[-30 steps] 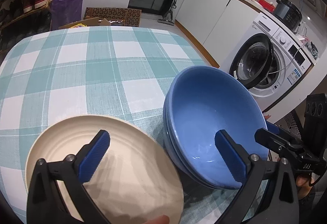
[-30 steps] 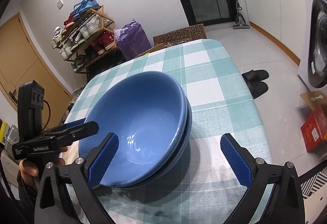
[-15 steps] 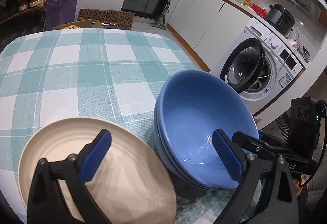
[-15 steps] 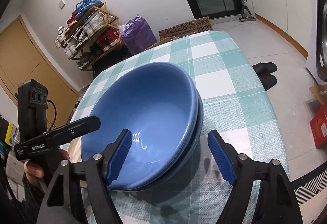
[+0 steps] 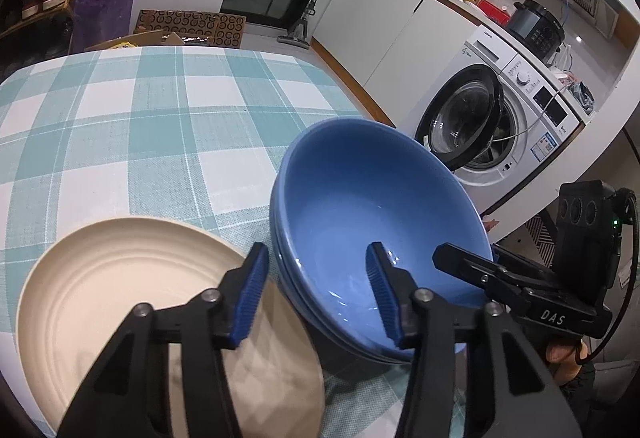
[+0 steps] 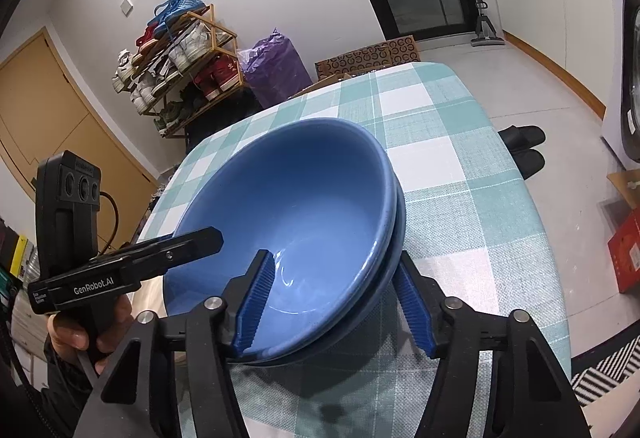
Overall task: Organize plates and bowls
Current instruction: 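Close both grippers on the rim of the nested blue bowls, then lift the nested blue bowls with both grippers over the cream plates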
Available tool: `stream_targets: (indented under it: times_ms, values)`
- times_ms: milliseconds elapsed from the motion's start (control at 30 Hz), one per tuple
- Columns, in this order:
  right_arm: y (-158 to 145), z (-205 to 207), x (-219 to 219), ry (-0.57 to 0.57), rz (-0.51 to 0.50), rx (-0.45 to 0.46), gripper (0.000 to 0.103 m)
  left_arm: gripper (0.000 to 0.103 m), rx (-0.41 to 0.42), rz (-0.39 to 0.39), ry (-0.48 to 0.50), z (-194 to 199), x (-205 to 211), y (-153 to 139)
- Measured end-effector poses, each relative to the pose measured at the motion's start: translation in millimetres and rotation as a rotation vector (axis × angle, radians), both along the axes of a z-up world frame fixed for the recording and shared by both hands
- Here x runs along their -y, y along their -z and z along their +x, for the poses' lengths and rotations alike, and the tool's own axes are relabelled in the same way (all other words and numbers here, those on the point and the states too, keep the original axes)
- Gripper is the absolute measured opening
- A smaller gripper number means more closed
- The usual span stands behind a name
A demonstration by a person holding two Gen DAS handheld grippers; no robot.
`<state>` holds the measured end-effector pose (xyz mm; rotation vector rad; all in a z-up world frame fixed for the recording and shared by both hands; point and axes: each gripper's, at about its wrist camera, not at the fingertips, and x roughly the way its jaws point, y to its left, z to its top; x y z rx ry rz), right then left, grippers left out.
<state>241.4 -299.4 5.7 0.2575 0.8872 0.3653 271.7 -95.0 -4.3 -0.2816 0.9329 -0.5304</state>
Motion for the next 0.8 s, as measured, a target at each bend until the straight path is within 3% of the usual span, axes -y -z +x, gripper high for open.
stream_targets:
  times_ms: [267,800]
  values:
    - [-1.3,-5.3,3.1,0.011,0.004,0.009,0.055,0.035,-0.005,0.024,-0.008,-1.2,1.5,-0.8]
    - [-5.2,-9.9,1.9,0.017,-0.024,0.020,0.051,0.034,0.007,0.057,-0.009,-4.5,5.1,-3.8]
